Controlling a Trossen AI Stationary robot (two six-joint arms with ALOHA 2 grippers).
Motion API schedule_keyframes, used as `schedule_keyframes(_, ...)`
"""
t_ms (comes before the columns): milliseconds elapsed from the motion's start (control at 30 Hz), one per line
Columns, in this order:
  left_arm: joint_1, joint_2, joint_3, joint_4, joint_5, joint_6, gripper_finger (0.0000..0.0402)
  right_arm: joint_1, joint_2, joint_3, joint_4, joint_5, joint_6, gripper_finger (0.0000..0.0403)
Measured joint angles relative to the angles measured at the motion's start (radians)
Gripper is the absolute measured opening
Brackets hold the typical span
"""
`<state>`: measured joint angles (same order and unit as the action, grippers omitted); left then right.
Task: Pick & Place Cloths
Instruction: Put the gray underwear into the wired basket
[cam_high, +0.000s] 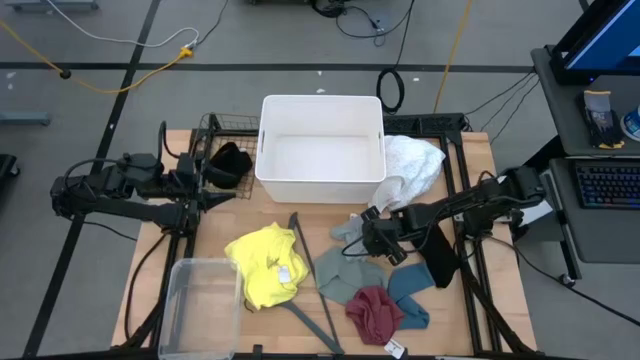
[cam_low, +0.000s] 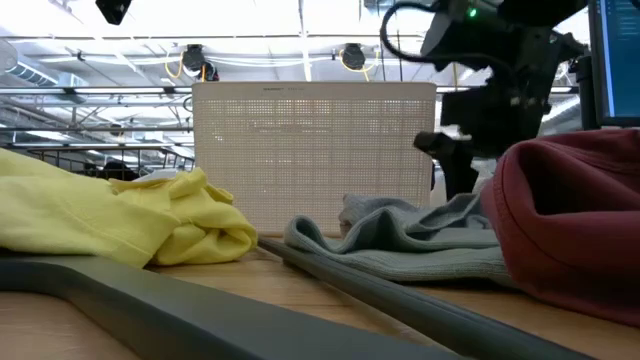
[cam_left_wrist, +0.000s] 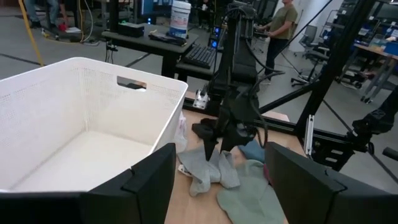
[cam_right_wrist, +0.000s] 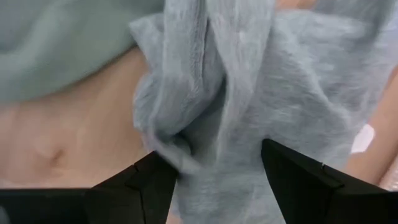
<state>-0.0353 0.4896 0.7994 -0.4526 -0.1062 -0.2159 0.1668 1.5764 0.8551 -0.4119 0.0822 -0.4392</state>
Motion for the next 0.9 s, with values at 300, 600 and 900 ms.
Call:
schedule_keyframes(300, 0.000, 0.000, 0.000, 0.000, 0.001, 0.004, 0.0251, -0.003, 0.078, 0.004, -0.012, -0.004, 0.031, 0.0199)
schedule_keyframes(600, 0.000, 0.001, 0.000, 0.000, 0.001, 0.003, 0.0251, -0.002, 0.087, 0.002, -0.021, -0.009, 0.156, 0.0121)
schedule_keyframes(900, 0.000, 0.001, 0.000, 0.000, 0.001, -0.007, 0.0251, -0.003, 0.082, 0.001, -0.067, -0.080, 0.258, 0.0022)
